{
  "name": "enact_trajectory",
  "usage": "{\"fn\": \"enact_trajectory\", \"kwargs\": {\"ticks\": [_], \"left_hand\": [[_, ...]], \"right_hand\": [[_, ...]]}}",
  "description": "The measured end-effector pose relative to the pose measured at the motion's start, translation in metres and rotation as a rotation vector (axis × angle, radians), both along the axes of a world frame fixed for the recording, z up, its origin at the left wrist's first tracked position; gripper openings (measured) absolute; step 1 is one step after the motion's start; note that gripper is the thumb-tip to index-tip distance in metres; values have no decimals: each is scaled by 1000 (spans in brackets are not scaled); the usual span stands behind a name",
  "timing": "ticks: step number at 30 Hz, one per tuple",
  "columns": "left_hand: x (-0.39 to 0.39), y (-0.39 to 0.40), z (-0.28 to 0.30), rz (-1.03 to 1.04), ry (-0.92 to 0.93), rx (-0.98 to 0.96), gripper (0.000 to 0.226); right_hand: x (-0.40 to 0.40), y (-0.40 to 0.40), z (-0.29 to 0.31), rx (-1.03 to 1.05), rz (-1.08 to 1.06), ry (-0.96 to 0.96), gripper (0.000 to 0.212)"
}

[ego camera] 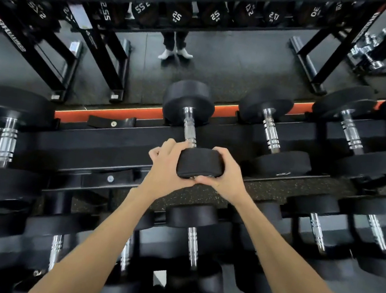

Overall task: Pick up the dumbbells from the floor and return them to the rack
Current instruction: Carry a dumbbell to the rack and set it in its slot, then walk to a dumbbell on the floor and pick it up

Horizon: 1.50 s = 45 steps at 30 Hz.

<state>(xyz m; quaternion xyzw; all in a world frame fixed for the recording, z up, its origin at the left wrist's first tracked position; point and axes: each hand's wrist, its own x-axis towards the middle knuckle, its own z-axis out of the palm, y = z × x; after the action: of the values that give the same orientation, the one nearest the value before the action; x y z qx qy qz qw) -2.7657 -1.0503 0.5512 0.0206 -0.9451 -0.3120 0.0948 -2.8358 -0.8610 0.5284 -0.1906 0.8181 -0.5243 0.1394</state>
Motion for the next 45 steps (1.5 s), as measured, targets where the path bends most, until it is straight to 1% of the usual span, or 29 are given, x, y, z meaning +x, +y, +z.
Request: {"fn": "enact_trajectory", "kwargs": {"ticks": [2,5,11,16,18,21,24,26,28,31,35,36,40,43,45], "left_hand": [[11,-3,-17,25,-32,-23,84],[17,-7,-23,49,-55,-10,81],[14,4,-14,46,-68,-70,79],[23,6,-1,72,-131,-11,75],[28,9,7,72,-138,14,75],[41,17,13,54,-26,50,78],[62,33,20,4,54,48,74],[80,46,23,-53,100,85,72],[100,65,29,-135,115,184,70],[132,103,40,-234,55,320,59],[179,165,40,-469,-10,300,36],[191,184,39,-536,-34,305,37],[251,266,37,-771,-176,299,52],[312,325,38,-928,-268,292,51],[355,359,36,-1032,-286,268,50]], "right_hand": [[6,-2,-8,46,33,25,80],[10,-4,-11,53,31,67,83],[16,8,-5,74,27,71,79],[36,4,10,81,-32,15,91],[48,4,17,74,-89,25,82],[71,12,28,46,-188,21,62],[104,25,40,26,-294,20,59],[133,36,47,6,-394,29,58],[164,51,54,-47,-515,27,58],[216,81,60,-168,-705,-13,56],[293,131,63,-252,-957,-20,58],[314,145,63,-272,-1023,-16,58],[404,200,65,-320,-1256,-10,55],[479,241,69,-364,-1407,-2,54],[532,265,72,-390,-1506,2,55]]}}
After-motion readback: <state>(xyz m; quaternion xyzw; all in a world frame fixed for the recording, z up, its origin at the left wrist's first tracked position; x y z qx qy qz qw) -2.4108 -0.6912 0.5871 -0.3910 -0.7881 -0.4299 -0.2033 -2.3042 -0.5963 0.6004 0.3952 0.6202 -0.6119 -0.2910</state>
